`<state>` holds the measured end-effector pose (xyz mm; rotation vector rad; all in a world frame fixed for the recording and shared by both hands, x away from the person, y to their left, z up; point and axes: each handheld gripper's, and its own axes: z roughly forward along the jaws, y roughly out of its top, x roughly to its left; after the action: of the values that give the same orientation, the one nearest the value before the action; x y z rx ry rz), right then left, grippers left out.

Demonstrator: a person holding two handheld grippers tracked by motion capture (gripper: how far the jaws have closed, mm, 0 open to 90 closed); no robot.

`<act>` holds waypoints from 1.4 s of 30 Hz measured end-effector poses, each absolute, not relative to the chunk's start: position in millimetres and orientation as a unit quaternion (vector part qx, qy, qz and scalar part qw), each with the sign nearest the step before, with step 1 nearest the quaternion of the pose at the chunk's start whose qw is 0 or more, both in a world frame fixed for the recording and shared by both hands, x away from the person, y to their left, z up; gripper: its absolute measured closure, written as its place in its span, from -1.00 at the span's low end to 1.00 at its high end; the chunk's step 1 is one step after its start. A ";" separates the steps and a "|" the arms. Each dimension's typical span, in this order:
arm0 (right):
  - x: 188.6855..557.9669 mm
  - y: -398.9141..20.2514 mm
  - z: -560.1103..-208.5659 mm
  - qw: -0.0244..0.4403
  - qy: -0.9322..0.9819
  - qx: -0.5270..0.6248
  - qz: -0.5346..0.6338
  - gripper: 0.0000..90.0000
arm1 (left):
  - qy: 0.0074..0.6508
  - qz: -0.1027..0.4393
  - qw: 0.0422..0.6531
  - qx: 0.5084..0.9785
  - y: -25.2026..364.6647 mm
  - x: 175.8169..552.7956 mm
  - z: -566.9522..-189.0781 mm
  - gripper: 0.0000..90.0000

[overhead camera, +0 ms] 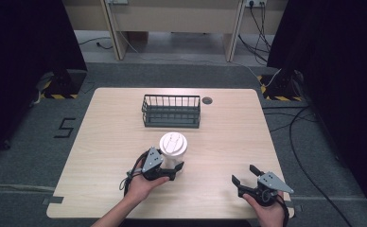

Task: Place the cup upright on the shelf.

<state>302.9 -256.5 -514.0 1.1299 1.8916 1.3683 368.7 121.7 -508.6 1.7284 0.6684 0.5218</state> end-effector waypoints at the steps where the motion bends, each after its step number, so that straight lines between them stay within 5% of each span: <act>1: 302.9 -256.6 -514.0 0.270 0.702 0.419 0.508 -0.62 | 0.286 0.222 0.572 0.736 121.7 368.6 -508.8 -0.62; 42: 303.0 -257.0 -514.0 0.268 0.700 0.421 0.510 -0.62 | 0.291 0.253 0.568 0.727 129.8 386.7 -466.8 -0.61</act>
<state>303.0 -257.0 -514.0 1.1355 1.8891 1.3753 386.7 129.8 -466.8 1.7075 0.6834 0.5953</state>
